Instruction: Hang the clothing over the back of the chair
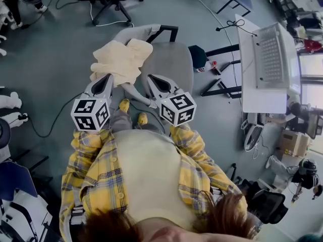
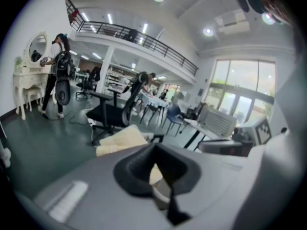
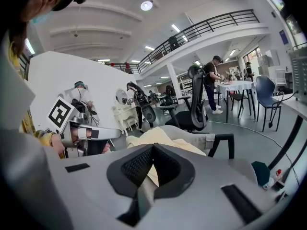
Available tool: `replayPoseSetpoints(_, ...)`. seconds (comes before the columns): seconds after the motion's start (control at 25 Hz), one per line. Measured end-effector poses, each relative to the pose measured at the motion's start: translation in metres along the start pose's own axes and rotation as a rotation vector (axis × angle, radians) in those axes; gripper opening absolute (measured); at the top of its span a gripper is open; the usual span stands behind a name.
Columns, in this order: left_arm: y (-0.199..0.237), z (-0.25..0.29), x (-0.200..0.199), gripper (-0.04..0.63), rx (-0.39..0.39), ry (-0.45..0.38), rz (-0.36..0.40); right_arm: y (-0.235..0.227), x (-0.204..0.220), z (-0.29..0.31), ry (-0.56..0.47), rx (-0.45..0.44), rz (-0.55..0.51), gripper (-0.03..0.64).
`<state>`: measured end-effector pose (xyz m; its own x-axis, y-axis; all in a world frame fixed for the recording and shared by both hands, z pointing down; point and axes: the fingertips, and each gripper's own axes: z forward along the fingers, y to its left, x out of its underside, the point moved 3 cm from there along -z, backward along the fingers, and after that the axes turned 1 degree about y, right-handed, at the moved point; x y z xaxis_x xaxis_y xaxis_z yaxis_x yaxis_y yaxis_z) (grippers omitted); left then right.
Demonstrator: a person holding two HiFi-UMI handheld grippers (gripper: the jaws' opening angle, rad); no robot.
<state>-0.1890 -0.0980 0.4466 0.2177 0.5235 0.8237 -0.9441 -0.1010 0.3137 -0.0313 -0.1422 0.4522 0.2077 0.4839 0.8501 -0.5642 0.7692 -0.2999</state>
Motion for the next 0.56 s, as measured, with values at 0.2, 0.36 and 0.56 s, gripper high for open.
replayPoseSetpoints(0.2,0.0027,0.0001,0.0012,0.005,-0.008,0.004,-0.001,-0.0001,0.001,0.0007,0.003,0.001,0.0,0.015)
replayPoseSetpoints(0.36,0.0037,0.0004,0.0008,0.005,-0.012,0.011,0.024,-0.0007,0.0015,0.0017,0.002,0.005,0.002,0.015)
replayPoseSetpoints(0.56,0.0031,0.0008,-0.0024,0.005,-0.011,0.014,0.046,-0.0003,0.0,0.0016,0.004,0.006,0.003,0.014)
